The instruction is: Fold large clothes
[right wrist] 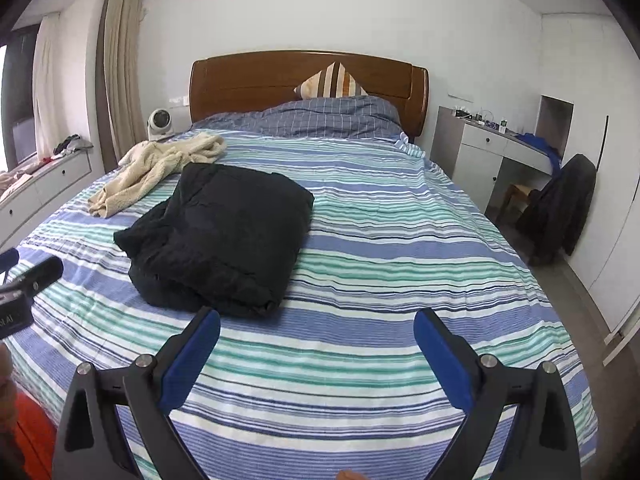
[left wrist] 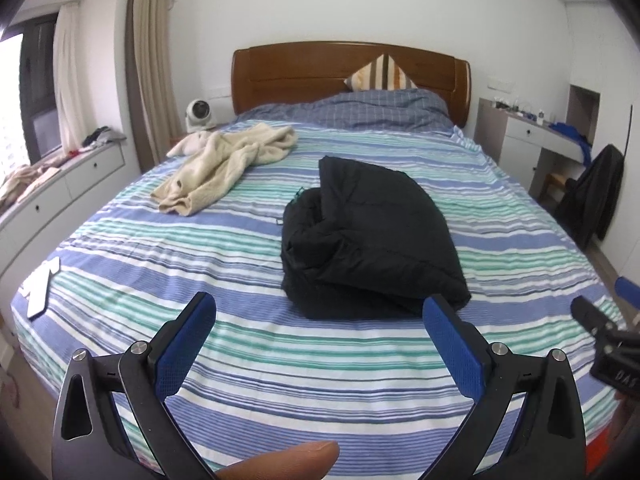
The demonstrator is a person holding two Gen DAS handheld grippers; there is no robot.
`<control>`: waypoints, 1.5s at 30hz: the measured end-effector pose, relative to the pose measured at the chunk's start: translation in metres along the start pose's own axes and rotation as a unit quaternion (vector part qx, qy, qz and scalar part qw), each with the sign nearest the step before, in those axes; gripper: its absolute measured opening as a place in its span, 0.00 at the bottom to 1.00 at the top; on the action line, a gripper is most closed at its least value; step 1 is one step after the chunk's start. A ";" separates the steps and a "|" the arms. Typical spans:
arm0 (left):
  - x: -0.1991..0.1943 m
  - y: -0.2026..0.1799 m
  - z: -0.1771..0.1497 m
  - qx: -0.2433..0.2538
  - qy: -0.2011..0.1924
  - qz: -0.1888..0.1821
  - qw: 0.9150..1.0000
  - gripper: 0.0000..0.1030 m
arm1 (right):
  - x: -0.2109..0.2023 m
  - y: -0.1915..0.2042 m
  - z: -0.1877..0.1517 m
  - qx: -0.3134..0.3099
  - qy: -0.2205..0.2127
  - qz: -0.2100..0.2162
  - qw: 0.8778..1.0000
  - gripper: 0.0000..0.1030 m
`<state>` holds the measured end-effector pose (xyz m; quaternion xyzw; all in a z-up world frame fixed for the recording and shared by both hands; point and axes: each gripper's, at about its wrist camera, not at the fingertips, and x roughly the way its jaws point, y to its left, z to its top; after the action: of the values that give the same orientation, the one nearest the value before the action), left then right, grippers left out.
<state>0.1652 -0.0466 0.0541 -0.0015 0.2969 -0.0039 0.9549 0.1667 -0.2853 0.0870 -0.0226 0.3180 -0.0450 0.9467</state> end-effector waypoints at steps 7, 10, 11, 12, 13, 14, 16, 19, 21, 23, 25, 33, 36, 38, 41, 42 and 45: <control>-0.009 -0.007 0.000 0.014 0.004 0.022 1.000 1.00 | -0.007 0.008 -0.001 -0.012 0.004 0.018 1.000 0.96; -0.010 -0.008 -0.001 0.017 0.013 0.017 1.000 1.00 | -0.008 0.013 0.000 -0.009 0.004 0.025 1.000 0.96; -0.010 -0.007 -0.001 0.017 0.016 0.013 1.000 1.00 | -0.008 0.014 0.000 -0.010 0.005 0.028 1.000 0.96; -0.010 -0.007 -0.001 0.014 0.019 0.009 1.000 1.00 | -0.008 0.016 0.000 -0.012 0.006 0.028 0.999 0.96; -0.010 -0.006 -0.002 0.013 0.022 0.010 1.000 1.00 | -0.008 0.018 -0.001 -0.016 0.008 0.030 0.999 0.96; -0.009 -0.006 -0.002 0.013 0.027 0.010 0.999 1.00 | -0.009 0.020 -0.002 -0.020 0.010 0.031 0.999 0.96; -0.008 -0.007 -0.003 0.015 0.033 0.014 0.999 1.00 | -0.009 0.023 -0.003 -0.023 0.015 0.030 0.999 0.96; -0.008 -0.010 -0.005 0.022 0.037 0.019 0.999 1.00 | -0.009 0.024 -0.006 -0.023 0.021 0.024 0.999 0.96; -0.007 -0.011 -0.005 0.024 0.040 0.019 0.999 1.00 | -0.009 0.025 -0.008 -0.021 0.025 0.023 0.999 0.96; -0.008 -0.013 -0.005 0.025 0.041 0.017 0.999 1.00 | -0.009 0.026 -0.009 -0.020 0.031 0.024 0.999 0.96; -0.008 -0.014 -0.005 0.026 0.042 0.015 0.999 1.00 | -0.009 0.026 -0.010 -0.021 0.035 0.025 0.999 0.96; -0.007 -0.014 -0.002 0.025 0.046 0.011 0.999 1.00 | -0.010 0.032 -0.009 -0.023 0.040 0.029 0.999 0.96; -0.007 -0.014 0.000 0.027 0.047 0.010 0.998 1.00 | -0.011 0.036 -0.006 -0.023 0.040 0.030 0.998 0.96; -0.008 -0.014 0.002 0.027 0.046 0.008 0.999 1.00 | -0.013 0.039 -0.002 -0.024 0.039 0.030 0.999 0.96; -0.011 -0.013 0.004 0.024 0.042 0.008 0.999 1.00 | -0.019 0.041 0.001 -0.023 0.035 0.030 0.999 0.96; -0.011 -0.013 0.005 0.024 0.041 0.009 0.999 1.00 | -0.020 0.041 0.003 -0.023 0.034 0.030 0.999 0.96; -0.009 -0.013 0.004 0.026 0.044 0.009 0.999 1.00 | -0.023 0.041 0.004 -0.022 0.033 0.032 0.999 0.96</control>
<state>0.1605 -0.0599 0.0624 0.0263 0.3382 -0.0030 0.9407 0.1542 -0.2426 0.1009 -0.0316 0.3506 -0.0088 0.9360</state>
